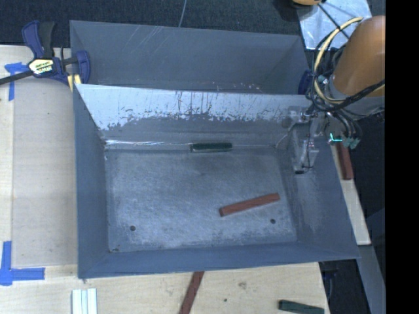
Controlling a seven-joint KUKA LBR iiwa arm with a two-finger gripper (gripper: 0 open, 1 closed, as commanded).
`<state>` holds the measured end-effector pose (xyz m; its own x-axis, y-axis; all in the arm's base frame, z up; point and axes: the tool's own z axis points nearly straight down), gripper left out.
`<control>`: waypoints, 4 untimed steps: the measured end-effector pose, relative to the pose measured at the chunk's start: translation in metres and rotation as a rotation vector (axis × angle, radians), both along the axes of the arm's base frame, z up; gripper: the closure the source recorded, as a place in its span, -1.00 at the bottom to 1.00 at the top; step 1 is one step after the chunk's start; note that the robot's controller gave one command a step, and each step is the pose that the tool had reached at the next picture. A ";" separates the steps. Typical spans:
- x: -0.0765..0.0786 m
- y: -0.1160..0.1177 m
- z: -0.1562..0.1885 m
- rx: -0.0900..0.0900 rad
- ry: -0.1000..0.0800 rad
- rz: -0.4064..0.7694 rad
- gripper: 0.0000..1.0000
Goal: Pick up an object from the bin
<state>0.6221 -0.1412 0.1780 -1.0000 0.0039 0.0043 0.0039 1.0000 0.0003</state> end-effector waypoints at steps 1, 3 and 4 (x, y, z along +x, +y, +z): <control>0.002 0.001 0.005 -0.001 -0.008 0.003 -1.00; 0.002 0.044 -0.107 -0.001 -0.009 -0.026 1.00; 0.001 0.044 -0.108 -0.001 -0.003 -0.025 -1.00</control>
Offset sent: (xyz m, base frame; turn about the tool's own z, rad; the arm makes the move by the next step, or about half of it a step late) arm -0.0760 0.0548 -0.1016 -0.2283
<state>0.6229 -0.0972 0.0700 -0.9996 0.0287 0.0008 0.0287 0.9996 -0.0008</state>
